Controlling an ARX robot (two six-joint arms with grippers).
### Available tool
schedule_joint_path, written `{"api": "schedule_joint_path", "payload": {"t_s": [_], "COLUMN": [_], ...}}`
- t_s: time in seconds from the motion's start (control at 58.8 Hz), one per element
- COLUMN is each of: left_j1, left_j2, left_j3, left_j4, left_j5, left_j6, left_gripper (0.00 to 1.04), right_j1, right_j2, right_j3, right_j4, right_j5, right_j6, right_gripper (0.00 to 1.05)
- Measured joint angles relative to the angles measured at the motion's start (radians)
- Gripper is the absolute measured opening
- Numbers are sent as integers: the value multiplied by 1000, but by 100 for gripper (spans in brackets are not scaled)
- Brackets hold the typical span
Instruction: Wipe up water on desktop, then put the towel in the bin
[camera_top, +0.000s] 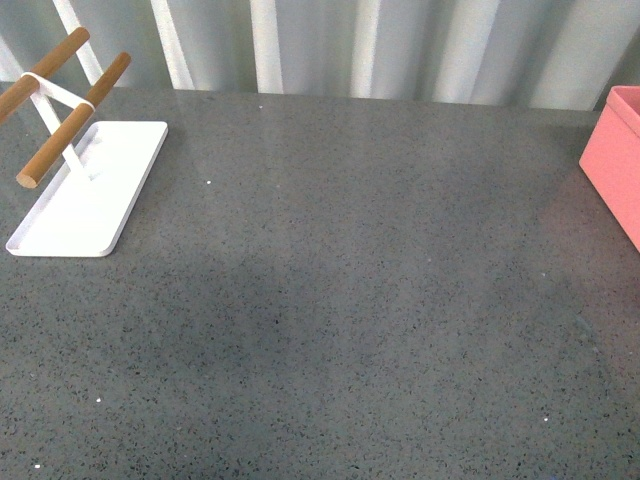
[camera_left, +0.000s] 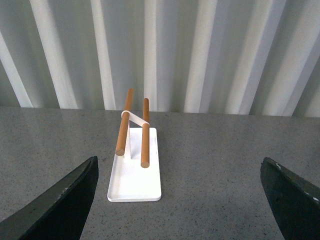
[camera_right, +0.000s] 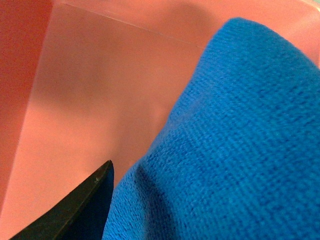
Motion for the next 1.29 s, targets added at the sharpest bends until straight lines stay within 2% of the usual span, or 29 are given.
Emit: {"api": "schedule_joint_path", "payload": {"t_s": [0.153,0.391,0.595,0.731,0.799,0.918,1.037,1.105,1.293], "left_j1": [0,0,0,0,0,0,0,0,0], "left_j2": [0,0,0,0,0,0,0,0,0], "left_j3": [0,0,0,0,0,0,0,0,0], "left_j4": [0,0,0,0,0,0,0,-1,-1], "left_j5": [0,0,0,0,0,0,0,0,0], "left_j6": [0,0,0,0,0,0,0,0,0], "left_gripper": [98,98,98,98,98,98,98,98,98], "right_j1": [3,1,44,68,66,61,75,111,239], "right_j2": [0,-30,-95,-98,-98,-106,-203,-340,-693], "right_j3": [0,0,2,-26,-65,-84,-122,-172,-351], "right_j4": [-8,-13,-72,-75,-56,-25,118,176,196], "right_j5": [-3,-26,-115,0,19,-9,-60,-126,-262], "right_j6": [5,6,85,28,-9,-13,35,58,93], "right_gripper": [100,98,98,98,98,98,98,98,98]}}
